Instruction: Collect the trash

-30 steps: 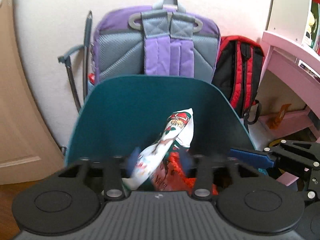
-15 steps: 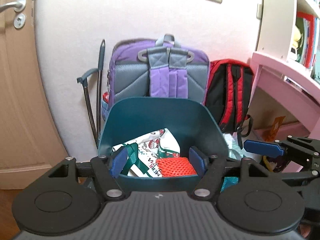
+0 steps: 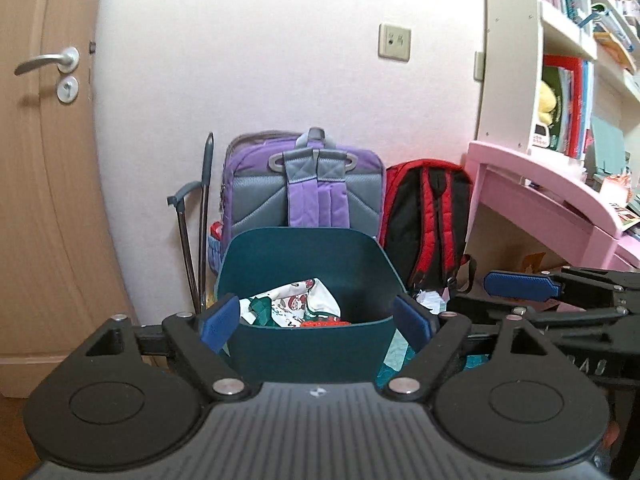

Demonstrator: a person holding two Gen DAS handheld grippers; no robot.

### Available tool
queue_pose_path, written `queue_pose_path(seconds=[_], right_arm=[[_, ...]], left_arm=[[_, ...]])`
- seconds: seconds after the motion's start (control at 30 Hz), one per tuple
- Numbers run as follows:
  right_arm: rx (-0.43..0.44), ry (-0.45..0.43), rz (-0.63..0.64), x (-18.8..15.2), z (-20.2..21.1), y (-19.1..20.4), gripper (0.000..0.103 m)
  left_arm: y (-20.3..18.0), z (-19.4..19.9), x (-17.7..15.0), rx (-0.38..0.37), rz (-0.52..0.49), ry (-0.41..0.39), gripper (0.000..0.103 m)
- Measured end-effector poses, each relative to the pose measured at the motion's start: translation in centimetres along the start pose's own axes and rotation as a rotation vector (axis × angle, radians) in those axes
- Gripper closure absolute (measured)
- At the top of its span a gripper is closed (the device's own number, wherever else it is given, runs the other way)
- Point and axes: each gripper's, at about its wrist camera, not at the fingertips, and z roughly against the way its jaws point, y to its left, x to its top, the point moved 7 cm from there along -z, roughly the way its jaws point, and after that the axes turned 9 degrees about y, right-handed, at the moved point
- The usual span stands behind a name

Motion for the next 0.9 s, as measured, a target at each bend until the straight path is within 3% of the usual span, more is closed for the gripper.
queue_pose_path(seconds=[0.13, 0.33, 0.9], right_arm=[[0.012, -0.026, 0.005, -0.7, 1.6, 0.9, 0.049], [0.006, -0.044, 0.052, -1.7, 3.4, 2.8, 0.049], [0.025, -0.060, 0.029, -3.0, 6.6, 4.9, 0.049]], left_arm=[[-0.4, 1.9, -1.2, 0.001, -0.009, -0.020, 0.018], [-0.7, 4.6, -2.9, 0.006, 0.008, -0.060, 0.002], [0.4, 8.8, -5.6, 0.002, 0.085, -0.101, 0.002]])
